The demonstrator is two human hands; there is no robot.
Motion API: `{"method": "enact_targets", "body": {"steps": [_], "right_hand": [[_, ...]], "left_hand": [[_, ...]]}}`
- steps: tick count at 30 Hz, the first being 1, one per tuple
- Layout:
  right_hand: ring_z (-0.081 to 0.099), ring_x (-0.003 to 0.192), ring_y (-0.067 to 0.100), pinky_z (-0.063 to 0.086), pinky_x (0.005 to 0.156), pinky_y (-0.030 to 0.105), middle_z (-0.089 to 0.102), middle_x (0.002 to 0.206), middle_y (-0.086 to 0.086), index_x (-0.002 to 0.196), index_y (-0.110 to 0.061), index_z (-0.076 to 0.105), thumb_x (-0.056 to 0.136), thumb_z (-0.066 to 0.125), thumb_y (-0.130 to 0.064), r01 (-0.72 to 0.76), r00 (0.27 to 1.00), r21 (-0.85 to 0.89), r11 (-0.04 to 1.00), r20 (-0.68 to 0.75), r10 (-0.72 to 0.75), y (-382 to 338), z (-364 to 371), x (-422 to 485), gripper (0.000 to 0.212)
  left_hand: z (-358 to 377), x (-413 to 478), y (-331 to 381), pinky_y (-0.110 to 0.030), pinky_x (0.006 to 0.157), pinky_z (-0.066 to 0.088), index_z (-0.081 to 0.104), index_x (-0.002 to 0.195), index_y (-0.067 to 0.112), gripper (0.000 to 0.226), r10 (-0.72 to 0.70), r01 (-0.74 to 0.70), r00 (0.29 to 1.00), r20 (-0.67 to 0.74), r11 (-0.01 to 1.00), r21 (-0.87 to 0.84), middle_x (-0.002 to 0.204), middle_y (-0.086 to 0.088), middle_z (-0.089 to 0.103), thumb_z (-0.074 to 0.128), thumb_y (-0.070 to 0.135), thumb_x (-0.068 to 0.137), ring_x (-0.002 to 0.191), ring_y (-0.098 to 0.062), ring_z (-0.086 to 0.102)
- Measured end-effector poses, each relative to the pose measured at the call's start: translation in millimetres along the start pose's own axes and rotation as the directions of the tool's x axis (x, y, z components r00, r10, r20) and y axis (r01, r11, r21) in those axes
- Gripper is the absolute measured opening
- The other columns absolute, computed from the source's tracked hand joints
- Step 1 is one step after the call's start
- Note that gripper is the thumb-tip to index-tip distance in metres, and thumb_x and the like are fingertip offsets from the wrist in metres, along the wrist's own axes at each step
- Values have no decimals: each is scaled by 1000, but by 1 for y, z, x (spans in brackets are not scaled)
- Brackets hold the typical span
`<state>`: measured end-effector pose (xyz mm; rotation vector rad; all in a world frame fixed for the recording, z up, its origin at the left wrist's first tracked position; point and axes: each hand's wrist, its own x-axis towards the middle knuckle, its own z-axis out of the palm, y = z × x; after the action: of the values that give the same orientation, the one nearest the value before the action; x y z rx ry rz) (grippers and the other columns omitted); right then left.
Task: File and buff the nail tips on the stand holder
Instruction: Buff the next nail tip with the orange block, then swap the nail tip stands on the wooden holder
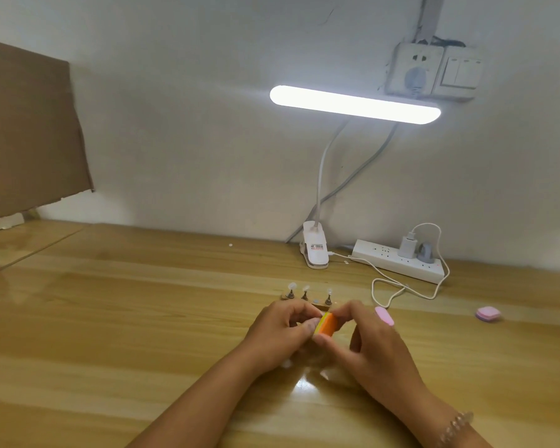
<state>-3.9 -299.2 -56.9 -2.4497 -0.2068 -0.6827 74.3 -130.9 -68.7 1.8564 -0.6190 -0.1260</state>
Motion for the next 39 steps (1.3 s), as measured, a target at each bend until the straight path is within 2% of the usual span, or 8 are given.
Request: {"method": "enact_targets", "body": {"steps": [3, 6, 19, 22, 26, 28, 32, 39], "right_hand": [[52, 62, 7, 41, 59, 26, 58, 82, -27, 92, -32, 58, 70, 52, -74, -69, 993, -13, 998, -98, 68, 3, -3, 4, 48], [54, 63, -1, 38, 57, 18, 56, 84, -31, 98, -33, 60, 74, 60, -68, 34, 999, -39, 999, -14, -35, -1, -1, -2, 43], [51, 64, 8, 38, 60, 21, 62, 86, -25, 91, -36, 59, 78, 62, -63, -55, 994, 17, 998, -91, 57, 7, -2, 4, 31], [53, 60, 9, 42, 62, 19, 63, 90, -25, 92, -35, 59, 75, 59, -73, 7, 1000, 33, 999, -26, -6, 0, 0, 0, 41], [51, 67, 5, 39, 63, 25, 63, 82, -19, 88, -30, 58, 78, 69, -54, -119, 985, 24, 993, -121, 121, 9, -2, 7, 29], [49, 69, 2, 38, 59, 24, 60, 83, -19, 89, -30, 56, 79, 69, -52, -96, 987, -44, 994, -131, 90, 9, -2, 5, 27], [58, 80, 8, 44, 64, 27, 64, 82, -25, 83, -32, 60, 70, 57, -69, -115, 988, 110, 987, -94, 125, 11, -3, 6, 39], [52, 72, 0, 41, 67, 27, 60, 81, -24, 87, -33, 57, 70, 53, -74, -79, 993, 31, 996, -90, 82, 5, 0, 4, 45]], "left_hand": [[0, 0, 0, -34, 62, 53, 72, 91, 35, 17, 9, -9, 1000, 18, 1000, -11, 88, 13, 76, 64, 20, 95, 82, -11, 70], [-1, -1, 0, -28, 64, 49, 72, 90, 34, 20, 13, -13, 1000, 10, 1000, -18, 81, 14, 73, 64, 16, 95, 73, -2, 64], [1, -2, 3, -44, 67, 57, 76, 90, 33, 13, 18, -18, 999, 36, 1000, 10, 83, 14, 75, 66, 26, 92, 76, -24, 70], [0, -2, 2, -42, 63, 57, 76, 92, 33, 15, -2, 2, 1000, 9, 1000, 9, 80, 8, 75, 66, 21, 93, 70, -17, 70], [0, -2, 3, -38, 79, 58, 75, 90, 33, 14, 27, -27, 999, 40, 1000, -15, 87, 13, 77, 67, 22, 94, 85, -5, 71], [0, -3, 3, -29, 72, 52, 76, 91, 30, 10, 40, -40, 998, 49, 999, -8, 89, 13, 77, 67, 25, 92, 80, 2, 68], [1, -2, 3, -31, 75, 54, 75, 90, 32, 10, 42, -42, 999, 32, 999, -4, 88, 14, 77, 67, 27, 91, 85, -3, 70], [2, -1, 2, -33, 69, 54, 75, 90, 33, 11, 22, -22, 1000, 8, 999, 40, 82, 16, 75, 68, 24, 92, 73, -8, 68]]}}
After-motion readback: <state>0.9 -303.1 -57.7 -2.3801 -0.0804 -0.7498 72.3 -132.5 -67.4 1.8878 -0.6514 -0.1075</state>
